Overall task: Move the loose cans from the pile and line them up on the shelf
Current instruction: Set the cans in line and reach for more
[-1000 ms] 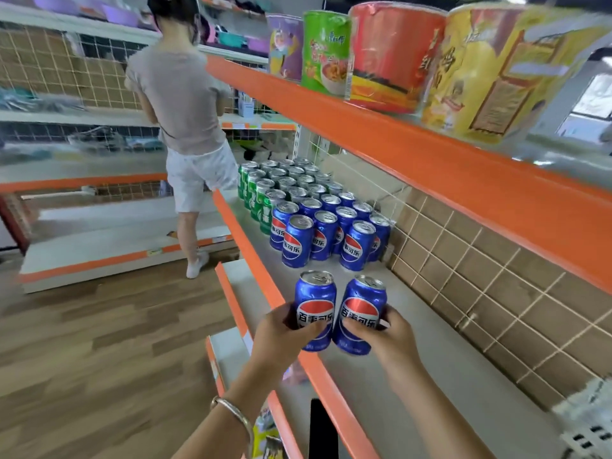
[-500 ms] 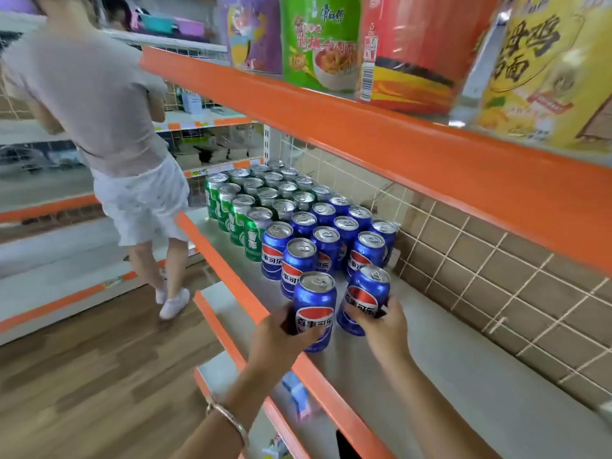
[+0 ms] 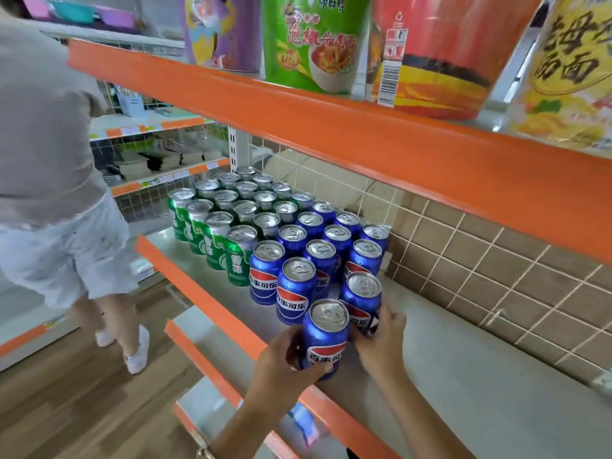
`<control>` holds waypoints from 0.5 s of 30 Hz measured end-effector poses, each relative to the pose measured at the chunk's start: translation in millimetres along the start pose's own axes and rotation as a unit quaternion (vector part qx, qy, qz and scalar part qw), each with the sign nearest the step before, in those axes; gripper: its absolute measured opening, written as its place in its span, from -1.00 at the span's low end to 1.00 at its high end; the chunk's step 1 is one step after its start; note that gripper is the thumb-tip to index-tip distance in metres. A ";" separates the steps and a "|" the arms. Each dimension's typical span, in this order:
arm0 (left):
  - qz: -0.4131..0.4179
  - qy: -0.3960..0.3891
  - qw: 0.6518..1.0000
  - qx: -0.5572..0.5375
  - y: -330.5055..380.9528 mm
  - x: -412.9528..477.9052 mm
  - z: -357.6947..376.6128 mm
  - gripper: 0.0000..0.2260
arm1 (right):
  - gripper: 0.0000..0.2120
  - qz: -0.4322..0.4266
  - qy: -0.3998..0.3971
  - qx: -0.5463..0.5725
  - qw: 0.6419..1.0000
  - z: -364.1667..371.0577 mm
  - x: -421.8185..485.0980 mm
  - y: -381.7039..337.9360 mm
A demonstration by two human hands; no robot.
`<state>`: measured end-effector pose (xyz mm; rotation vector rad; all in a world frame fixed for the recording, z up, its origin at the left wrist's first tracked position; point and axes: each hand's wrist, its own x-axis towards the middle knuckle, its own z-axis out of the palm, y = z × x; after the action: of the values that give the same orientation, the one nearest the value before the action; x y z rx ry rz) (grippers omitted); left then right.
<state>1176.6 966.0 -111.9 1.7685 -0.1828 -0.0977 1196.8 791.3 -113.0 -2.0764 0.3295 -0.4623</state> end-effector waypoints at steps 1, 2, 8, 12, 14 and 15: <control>0.005 -0.009 1.000 0.004 0.4 0.5 -2.1 -0.57 | -0.23 0.015 -0.014 0.005 1.000 0.0 2.5 -3.9; 0.010 -0.016 1.000 0.008 1.4 0.3 -4.0 -0.56 | -0.23 0.015 -0.021 0.001 1.000 1.4 7.9 -4.2; 0.022 -0.032 0.999 0.005 1.3 5.1 -6.4 -0.54 | -0.26 0.028 0.014 0.013 0.999 23.4 30.6 5.3; 0.037 -0.028 0.999 0.006 -6.7 8.1 -5.4 -0.51 | -0.31 0.024 0.030 0.009 0.999 26.1 31.4 -0.9; 0.040 -0.031 0.999 0.008 -7.5 10.3 -4.9 -0.48 | -0.31 0.028 0.023 0.006 0.999 25.7 31.2 -2.2; 0.040 -0.032 0.999 0.009 -7.5 11.5 -3.7 -0.47 | -0.32 0.035 0.026 0.009 0.999 25.1 30.6 -2.3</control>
<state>1189.1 969.0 -118.1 1.7752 -0.3029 -0.0952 1235.5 799.0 -117.2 -2.0311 0.4249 -0.4755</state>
